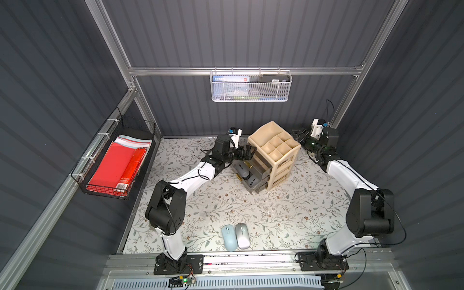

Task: Take the mice out of the drawer
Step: Adjust the storage box at the center of the board.

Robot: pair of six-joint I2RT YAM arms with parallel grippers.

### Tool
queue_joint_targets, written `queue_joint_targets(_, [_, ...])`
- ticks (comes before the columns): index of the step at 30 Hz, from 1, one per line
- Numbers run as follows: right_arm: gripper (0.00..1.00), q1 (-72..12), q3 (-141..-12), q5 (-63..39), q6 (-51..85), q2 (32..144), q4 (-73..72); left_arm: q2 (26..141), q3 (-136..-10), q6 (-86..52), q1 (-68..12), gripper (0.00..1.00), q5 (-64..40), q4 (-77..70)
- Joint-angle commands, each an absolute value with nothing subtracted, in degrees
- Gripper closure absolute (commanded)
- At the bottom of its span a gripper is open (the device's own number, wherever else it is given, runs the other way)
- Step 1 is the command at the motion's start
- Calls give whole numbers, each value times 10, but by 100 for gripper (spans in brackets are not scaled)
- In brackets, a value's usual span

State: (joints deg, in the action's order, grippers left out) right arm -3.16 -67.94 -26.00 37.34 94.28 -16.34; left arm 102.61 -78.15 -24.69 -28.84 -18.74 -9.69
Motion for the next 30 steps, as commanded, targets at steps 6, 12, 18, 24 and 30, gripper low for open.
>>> queue_joint_targets(6, [28,-181,-587,-280,360,999,-7,1048,-833,-254,-301,1,-151,-137])
queue_joint_targets(12, [29,-183,-569,-254,371,989,-5,1019,-840,-227,-298,0,-96,-123])
queue_joint_targets(18, [29,-156,-559,-234,368,958,15,909,-810,-156,-263,1,3,-22])
queue_joint_targets(24, [29,-140,-559,-94,323,867,51,806,-704,-140,-219,1,51,53])
queue_joint_targets(30, [27,-144,-674,62,219,791,119,822,-666,-139,-192,1,13,119])
